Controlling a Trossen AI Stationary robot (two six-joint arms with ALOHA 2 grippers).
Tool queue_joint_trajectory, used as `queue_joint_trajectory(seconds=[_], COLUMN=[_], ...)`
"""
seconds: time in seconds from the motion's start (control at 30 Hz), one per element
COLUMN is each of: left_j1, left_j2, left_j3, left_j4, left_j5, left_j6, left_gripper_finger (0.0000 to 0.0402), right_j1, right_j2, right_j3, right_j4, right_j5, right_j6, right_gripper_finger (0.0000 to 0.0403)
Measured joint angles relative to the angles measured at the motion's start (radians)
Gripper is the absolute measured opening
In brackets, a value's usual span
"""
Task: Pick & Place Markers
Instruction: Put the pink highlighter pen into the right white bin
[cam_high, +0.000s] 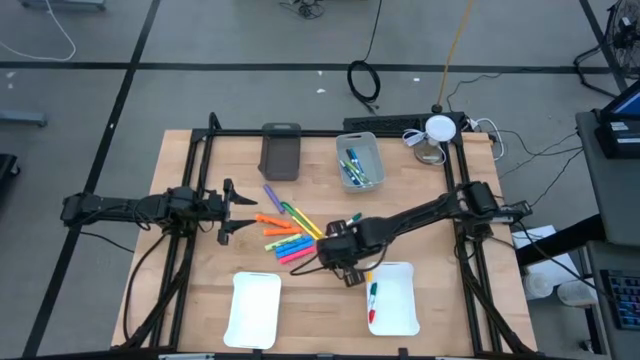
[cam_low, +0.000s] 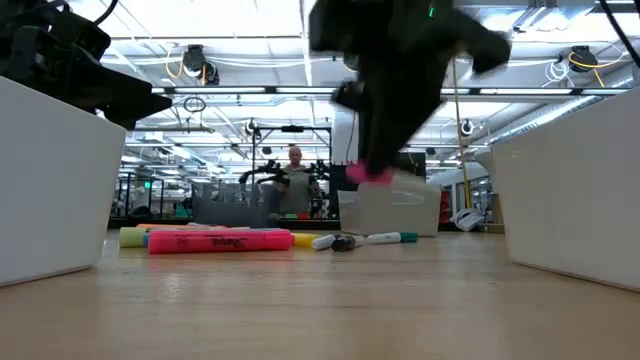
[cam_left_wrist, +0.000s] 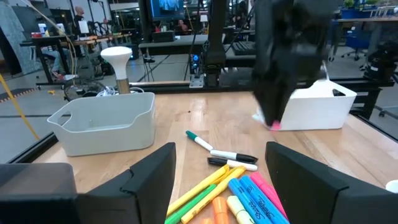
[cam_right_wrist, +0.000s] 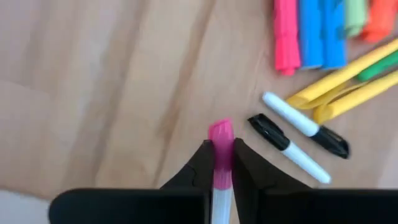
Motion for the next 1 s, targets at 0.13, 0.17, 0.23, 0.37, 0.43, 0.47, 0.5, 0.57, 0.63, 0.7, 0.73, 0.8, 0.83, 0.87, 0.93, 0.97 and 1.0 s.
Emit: queue_joint_trajectory(seconds=[0.13,0.17,0.23,0.37,0.43,0.47,0.5,0.57,0.63,0.7,0.73,0.8,0.83,0.87,0.93,0.97,1.0], left_j1=[0.000,0.000,0.000,0.000,0.000,0.000,0.000,0.000,0.000,0.000,0.000,0.000,0.000,0.000,0.000,0.000,0.000], left_j2=[0.000,0.000,0.000,0.000,0.000,0.000,0.000,0.000,0.000,0.000,0.000,0.000,0.000,0.000,0.000,0.000,0.000], left_j3=[0.000,0.000,0.000,0.000,0.000,0.000,0.000,0.000,0.000,0.000,0.000,0.000,0.000,0.000,0.000,0.000,0.000], left_j4=[0.000,0.000,0.000,0.000,0.000,0.000,0.000,0.000,0.000,0.000,0.000,0.000,0.000,0.000,0.000,0.000,0.000], left_j5=[0.000,0.000,0.000,0.000,0.000,0.000,0.000,0.000,0.000,0.000,0.000,0.000,0.000,0.000,0.000,0.000,0.000], left_j6=[0.000,0.000,0.000,0.000,0.000,0.000,0.000,0.000,0.000,0.000,0.000,0.000,0.000,0.000,0.000,0.000,0.000], left_gripper_finger=[0.0251,0.0251,0.0251,0.0251,0.0251,0.0251,0.0251,0.0251,0.0251,0.0251,0.0251,0.0251,0.0251,0.0251,0.0251,0.0251,0.0251], right_j1=[0.047,0.065,0.103,0.186,0.233,0.257,0.279,0.325,0.362,0.383,0.391,0.402,0.403,0.403,0.403,0.403,0.402], right_j2=[-0.099,-0.124,-0.174,-0.268,-0.305,-0.319,-0.330,-0.353,-0.373,-0.383,-0.387,-0.390,-0.390,-0.390,-0.390,-0.390,-0.390], right_j3=[0.002,0.002,0.002,0.002,0.002,0.002,0.002,-0.010,-0.041,-0.082,-0.106,-0.153,-0.172,-0.191,-0.225,-0.237,-0.248], right_j4=[-0.021,-0.036,-0.063,-0.127,-0.159,-0.178,-0.194,-0.196,-0.187,-0.156,-0.138,-0.106,-0.087,-0.069,-0.059,-0.057,-0.053], right_j5=[0.000,0.000,0.000,-0.001,0.006,0.021,0.037,0.079,0.106,0.103,0.101,0.101,0.101,0.100,0.097,0.098,0.098], right_j6=[0.076,0.098,0.142,0.252,0.306,0.335,0.362,0.410,0.441,0.459,0.465,0.475,0.481,0.488,0.494,0.495,0.495], right_gripper_finger=[0.0019,0.0019,0.0019,0.0019,0.0019,0.0019,0.0019,0.0019,0.0021,0.0025,0.0027,0.0031,0.0033,0.0035,0.0042,0.0047,0.0051])
